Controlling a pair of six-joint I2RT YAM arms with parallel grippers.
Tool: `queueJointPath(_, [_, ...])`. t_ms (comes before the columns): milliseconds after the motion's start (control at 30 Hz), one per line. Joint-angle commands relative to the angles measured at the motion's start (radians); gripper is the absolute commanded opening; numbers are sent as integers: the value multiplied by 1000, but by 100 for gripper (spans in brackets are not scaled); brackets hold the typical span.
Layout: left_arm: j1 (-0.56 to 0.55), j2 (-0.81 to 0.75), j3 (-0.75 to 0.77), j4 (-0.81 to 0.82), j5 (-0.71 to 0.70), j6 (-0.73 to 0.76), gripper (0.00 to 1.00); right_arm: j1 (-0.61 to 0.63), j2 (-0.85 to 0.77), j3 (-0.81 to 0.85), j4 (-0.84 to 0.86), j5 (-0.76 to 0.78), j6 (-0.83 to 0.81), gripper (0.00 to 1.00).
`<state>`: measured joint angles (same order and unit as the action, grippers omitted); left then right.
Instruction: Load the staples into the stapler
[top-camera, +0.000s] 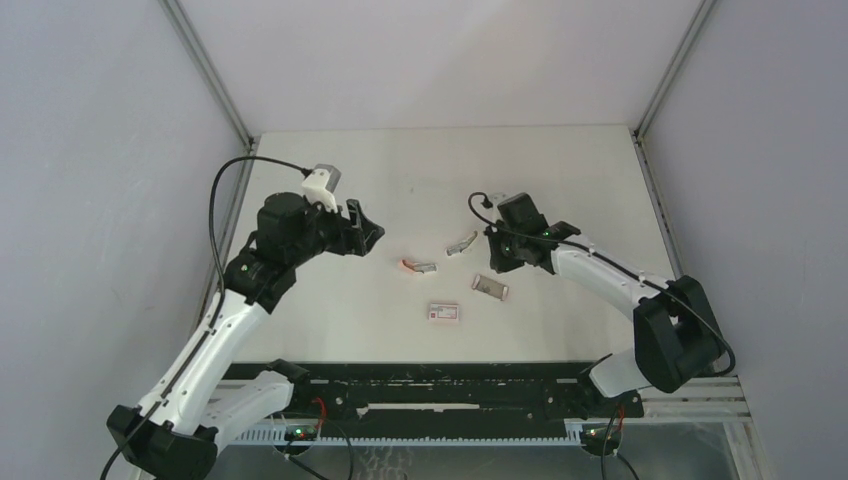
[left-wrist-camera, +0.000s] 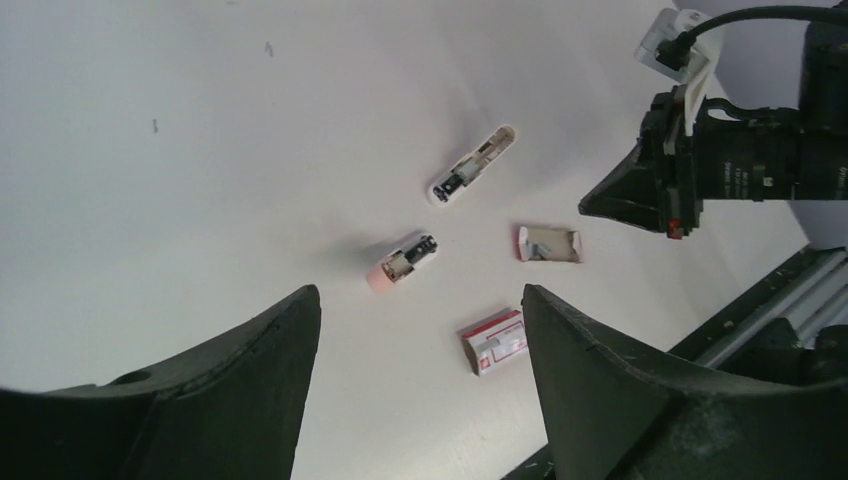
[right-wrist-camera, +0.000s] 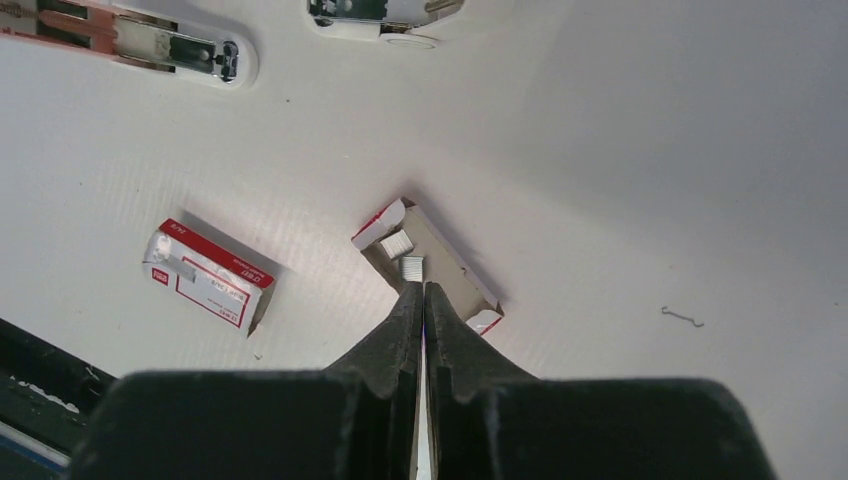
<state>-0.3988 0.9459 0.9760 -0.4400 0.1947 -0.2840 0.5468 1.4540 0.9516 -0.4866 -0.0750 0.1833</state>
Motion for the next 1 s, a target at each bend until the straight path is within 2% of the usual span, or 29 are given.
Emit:
queueJointPath(0, [4,-65,-64,90,57,-82,78,-3,-22,-23,25,-31,9,0])
queueJointPath(67, [3,-70,-73,69,32,-67,78,16,4,-21,13,19,16,0])
queueJointPath(233, [3,-62,-62,36,2,-31,78,64,61,-21,19,107,55,24])
queueJointPath(333, [4,-55,-56,29,3,-24,78,77,80,-20,40,121,105,32])
queueJointPath(533, [4,-56,-66,13,-22,-12,78,82,112,-20,73,146,252,33])
queueJointPath(667, [4,-55,-65,8,-28,-8,78,82,126,-20,79,154,350,29])
queueJointPath(967, [5,-51,-64,1,-30,-1,78,98,158,-19,86,146,450,29])
